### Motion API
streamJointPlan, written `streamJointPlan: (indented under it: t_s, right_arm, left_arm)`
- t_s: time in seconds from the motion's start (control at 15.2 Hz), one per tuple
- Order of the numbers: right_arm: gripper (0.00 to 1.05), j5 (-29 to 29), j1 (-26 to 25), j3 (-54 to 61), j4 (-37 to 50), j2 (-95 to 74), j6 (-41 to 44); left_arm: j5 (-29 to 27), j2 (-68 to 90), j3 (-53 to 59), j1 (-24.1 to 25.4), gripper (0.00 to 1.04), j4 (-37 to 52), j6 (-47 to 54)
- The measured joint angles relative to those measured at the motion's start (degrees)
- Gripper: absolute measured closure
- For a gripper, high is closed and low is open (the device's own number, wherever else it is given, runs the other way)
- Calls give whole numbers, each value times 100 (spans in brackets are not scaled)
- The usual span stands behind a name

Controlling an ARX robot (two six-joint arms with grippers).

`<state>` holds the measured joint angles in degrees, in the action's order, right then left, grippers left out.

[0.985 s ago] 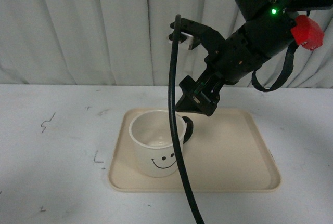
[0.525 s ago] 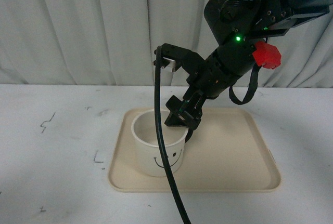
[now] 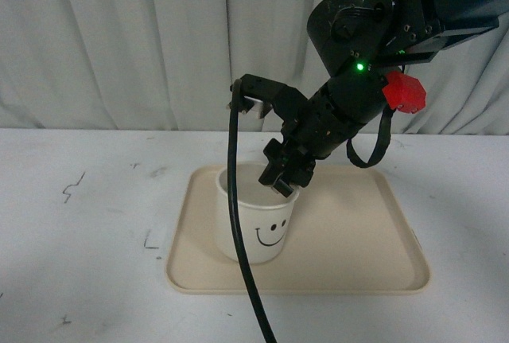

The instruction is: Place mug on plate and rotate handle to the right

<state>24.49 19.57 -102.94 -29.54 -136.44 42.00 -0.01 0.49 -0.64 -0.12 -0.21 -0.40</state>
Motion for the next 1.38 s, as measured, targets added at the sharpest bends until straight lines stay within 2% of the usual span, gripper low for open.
streamJointPlan:
  t_s: [0.07, 0.13, 0.26, 0.39, 0.46, 0.53, 0.59, 0.66, 0.72, 0.79, 0.92, 1.05, 1.12, 1.25, 1.38]
  right_arm:
    - [97, 133, -4, 122, 2, 87, -109]
    - [101, 133, -2, 232, 98, 254, -214]
    - [101, 249, -11, 658, 570, 664, -632]
    - [101, 455, -20, 1419, 1423, 1097, -1386]
    - [101, 544, -24, 1827, 2249, 1298, -2028]
    - [101, 251, -11, 2168, 2988, 1495, -2809]
    - [101, 72, -11, 2428, 3458, 1663, -3493]
    - [101, 129, 0, 2691, 3832, 1858, -4164]
    - [101, 531, 31, 3032, 4094, 2208, -5040]
    - [101, 935, 46, 3272, 4155, 2516, -5471]
    - [101, 1231, 68, 3685, 4634, 2715, -6096]
    - [101, 1325, 11, 4098, 4507, 2789, -6452]
    - [101, 1508, -221, 4492, 3926, 2852, -6463]
    - [101, 1657, -385, 4616, 3239, 3117, -6172]
    - [101, 1777, -470, 4717, 2192, 3386, -5598]
  left_arm:
    - [0, 0, 0, 0, 7, -2, 0]
    - [0, 0, 0, 0, 7, -2, 0]
    - [0, 0, 0, 0, 7, 0, 0]
    - [-2, 0, 0, 0, 7, 0, 0]
    - [0, 0, 0, 0, 7, -2, 0]
    - [0, 0, 0, 0, 7, -2, 0]
    - [-2, 0, 0, 0, 7, 0, 0]
    - [0, 0, 0, 0, 7, -2, 0]
    - [0, 0, 0, 0, 7, -2, 0]
    - [0, 0, 0, 0, 7, 0, 0]
    - [0, 0, 0, 0, 7, 0, 0]
    - [-2, 0, 0, 0, 7, 0, 0]
    - [0, 0, 0, 0, 7, 0, 2]
    - [0, 0, 0, 0, 7, 0, 0]
    - [0, 0, 0, 0, 7, 0, 0]
